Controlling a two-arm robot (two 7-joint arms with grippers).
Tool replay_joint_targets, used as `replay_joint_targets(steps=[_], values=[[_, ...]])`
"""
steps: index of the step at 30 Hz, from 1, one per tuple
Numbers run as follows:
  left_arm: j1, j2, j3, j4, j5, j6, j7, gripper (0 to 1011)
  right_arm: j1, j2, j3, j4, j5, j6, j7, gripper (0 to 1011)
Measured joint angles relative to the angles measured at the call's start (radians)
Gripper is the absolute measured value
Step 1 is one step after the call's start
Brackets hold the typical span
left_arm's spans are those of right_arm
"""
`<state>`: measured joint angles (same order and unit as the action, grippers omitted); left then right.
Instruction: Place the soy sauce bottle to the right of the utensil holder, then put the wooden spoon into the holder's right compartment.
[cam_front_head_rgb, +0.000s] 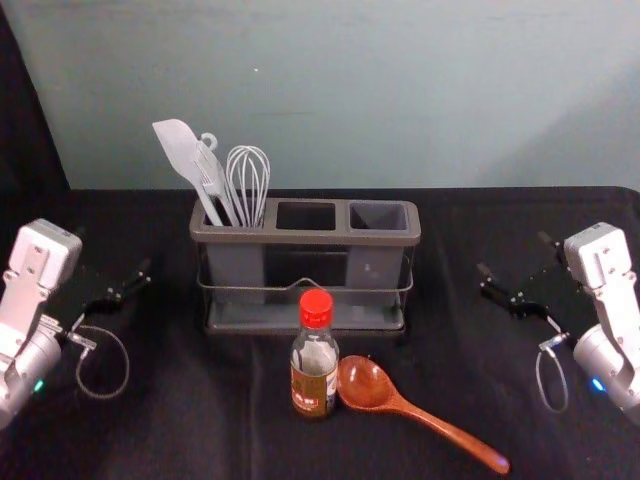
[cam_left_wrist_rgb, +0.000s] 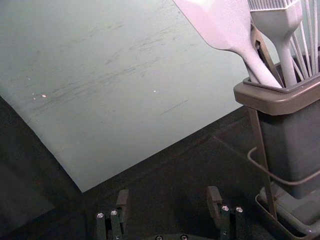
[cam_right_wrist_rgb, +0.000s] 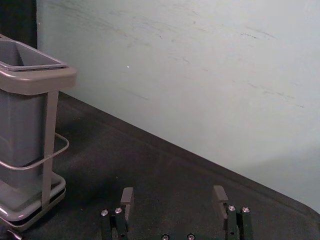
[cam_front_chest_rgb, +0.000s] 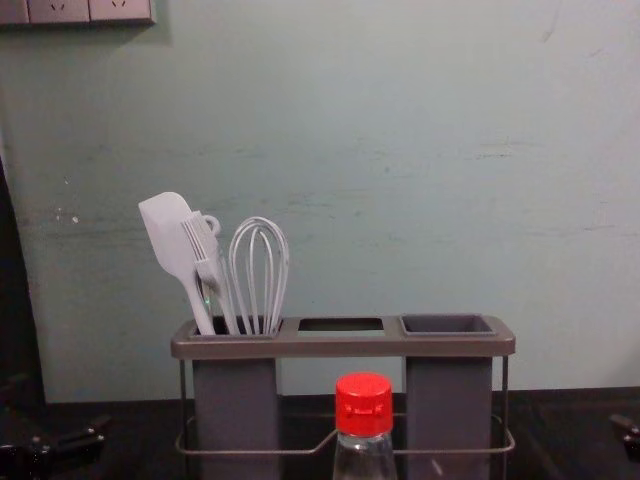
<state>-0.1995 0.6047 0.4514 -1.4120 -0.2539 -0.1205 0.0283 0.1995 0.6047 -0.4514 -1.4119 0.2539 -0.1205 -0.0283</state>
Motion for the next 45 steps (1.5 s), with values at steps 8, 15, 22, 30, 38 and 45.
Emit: replay_joint_targets(steps=[8, 15, 22, 30, 38, 45], values=[[0.0, 0.0, 0.0, 0.0, 0.0, 0.0, 0.0, 1012, 0.0, 0.0, 0.0, 0.0, 0.0, 0.0, 0.0, 1002], [0.0, 0.0, 0.0, 0.0, 0.0, 0.0, 0.0, 1011, 0.0, 0.0, 0.0, 0.0, 0.0, 0.0, 0.0, 1002], [0.0, 0.0, 0.0, 0.0, 0.0, 0.0, 0.0, 1011, 0.0, 0.0, 0.0, 0.0, 0.0, 0.0, 0.0, 1002], [0.0, 0.0, 0.0, 0.0, 0.0, 0.0, 0.0, 1011, 0.0, 0.0, 0.0, 0.0, 0.0, 0.0, 0.0, 1002], [0.0, 0.0, 0.0, 0.0, 0.0, 0.0, 0.0, 1011, 0.0, 0.0, 0.0, 0.0, 0.0, 0.0, 0.0, 1002], [0.0, 0.0, 0.0, 0.0, 0.0, 0.0, 0.0, 1011, 0.0, 0.0, 0.0, 0.0, 0.0, 0.0, 0.0, 1002]])
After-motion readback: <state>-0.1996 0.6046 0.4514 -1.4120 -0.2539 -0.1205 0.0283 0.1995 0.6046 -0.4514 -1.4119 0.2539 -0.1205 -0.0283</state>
